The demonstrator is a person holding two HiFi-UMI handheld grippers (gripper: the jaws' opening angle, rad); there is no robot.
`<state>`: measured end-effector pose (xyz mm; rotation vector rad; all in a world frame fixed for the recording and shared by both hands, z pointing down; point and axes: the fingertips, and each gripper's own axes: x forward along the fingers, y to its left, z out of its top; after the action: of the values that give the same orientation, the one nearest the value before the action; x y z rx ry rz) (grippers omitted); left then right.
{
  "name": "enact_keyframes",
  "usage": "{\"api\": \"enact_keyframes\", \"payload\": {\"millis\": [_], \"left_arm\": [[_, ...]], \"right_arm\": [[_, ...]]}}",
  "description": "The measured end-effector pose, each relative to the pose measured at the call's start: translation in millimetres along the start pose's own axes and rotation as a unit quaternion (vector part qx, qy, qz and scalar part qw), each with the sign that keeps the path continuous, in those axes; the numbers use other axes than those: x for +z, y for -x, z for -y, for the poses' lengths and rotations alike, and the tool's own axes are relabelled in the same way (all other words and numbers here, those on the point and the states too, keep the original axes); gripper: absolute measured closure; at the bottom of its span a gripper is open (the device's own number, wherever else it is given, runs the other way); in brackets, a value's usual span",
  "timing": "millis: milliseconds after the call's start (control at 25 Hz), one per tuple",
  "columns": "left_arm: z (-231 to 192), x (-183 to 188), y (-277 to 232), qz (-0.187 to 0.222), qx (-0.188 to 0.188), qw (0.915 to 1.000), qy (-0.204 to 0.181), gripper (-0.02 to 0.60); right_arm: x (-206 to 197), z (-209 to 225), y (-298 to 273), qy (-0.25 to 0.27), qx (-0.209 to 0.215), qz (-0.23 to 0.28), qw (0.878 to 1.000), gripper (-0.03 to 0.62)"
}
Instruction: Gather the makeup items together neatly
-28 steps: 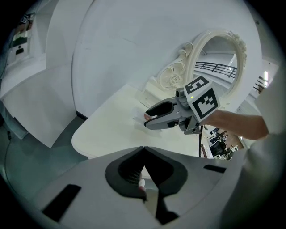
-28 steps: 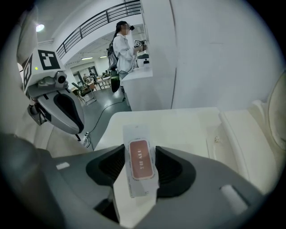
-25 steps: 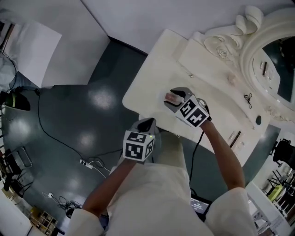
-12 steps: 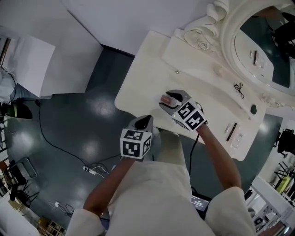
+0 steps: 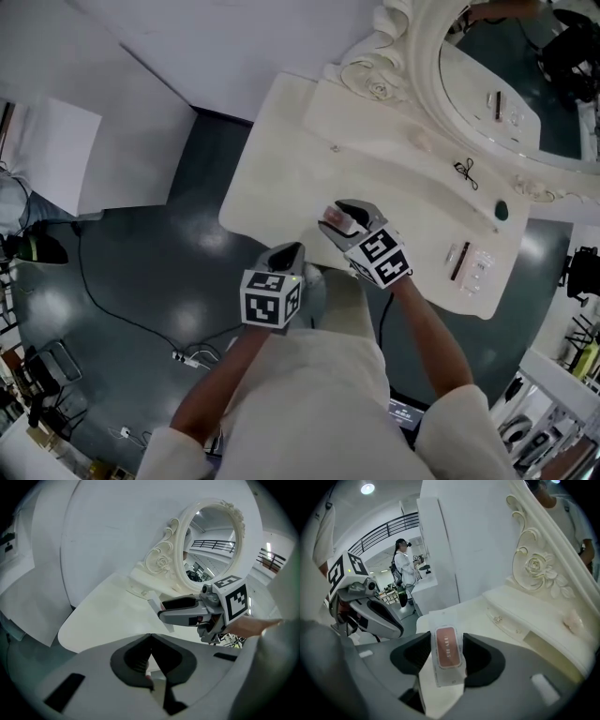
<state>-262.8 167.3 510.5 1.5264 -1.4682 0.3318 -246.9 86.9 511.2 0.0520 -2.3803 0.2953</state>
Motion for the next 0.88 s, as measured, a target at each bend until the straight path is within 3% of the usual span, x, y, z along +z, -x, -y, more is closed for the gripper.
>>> {"api": "enact_keyframes", "payload": {"millis": [880], "left_arm": [[85,1,-21,-0.019,-0.036,0.9974,-0.059,0.572]], "right_arm": [[-21,5,85,-0.020,-0.024,0.047,0.998,0.385]]}}
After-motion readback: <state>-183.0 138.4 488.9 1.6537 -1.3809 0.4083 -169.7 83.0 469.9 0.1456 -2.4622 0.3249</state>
